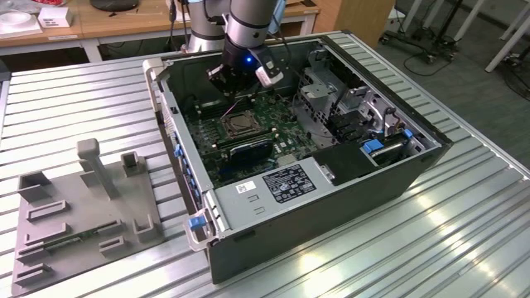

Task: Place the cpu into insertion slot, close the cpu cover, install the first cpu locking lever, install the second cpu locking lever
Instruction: 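Install the first cpu locking lever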

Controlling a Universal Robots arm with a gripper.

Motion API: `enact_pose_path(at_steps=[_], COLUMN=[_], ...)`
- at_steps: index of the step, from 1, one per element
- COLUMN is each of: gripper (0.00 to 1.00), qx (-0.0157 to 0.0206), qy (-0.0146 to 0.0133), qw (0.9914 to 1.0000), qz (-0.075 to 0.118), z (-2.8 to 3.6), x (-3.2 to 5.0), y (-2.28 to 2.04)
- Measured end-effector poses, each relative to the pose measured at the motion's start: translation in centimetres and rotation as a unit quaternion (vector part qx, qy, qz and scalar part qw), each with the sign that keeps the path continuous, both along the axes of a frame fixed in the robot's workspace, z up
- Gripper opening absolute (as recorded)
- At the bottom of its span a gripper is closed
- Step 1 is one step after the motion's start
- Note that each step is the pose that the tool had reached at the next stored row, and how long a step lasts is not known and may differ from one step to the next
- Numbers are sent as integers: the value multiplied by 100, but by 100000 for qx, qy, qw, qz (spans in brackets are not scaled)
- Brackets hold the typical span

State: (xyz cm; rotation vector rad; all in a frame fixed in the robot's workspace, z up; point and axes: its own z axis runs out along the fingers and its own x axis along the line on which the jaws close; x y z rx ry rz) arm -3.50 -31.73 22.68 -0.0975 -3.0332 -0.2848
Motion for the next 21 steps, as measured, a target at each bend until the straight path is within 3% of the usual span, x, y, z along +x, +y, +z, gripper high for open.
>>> enact_pose_path(at_steps=[11,21], gripper=[11,11], qx=[10,-13], qy=[-3,-1], qw=[100000,100000], qz=[6,10], z=[-16,-91], x=[28,74], y=[-2,-2])
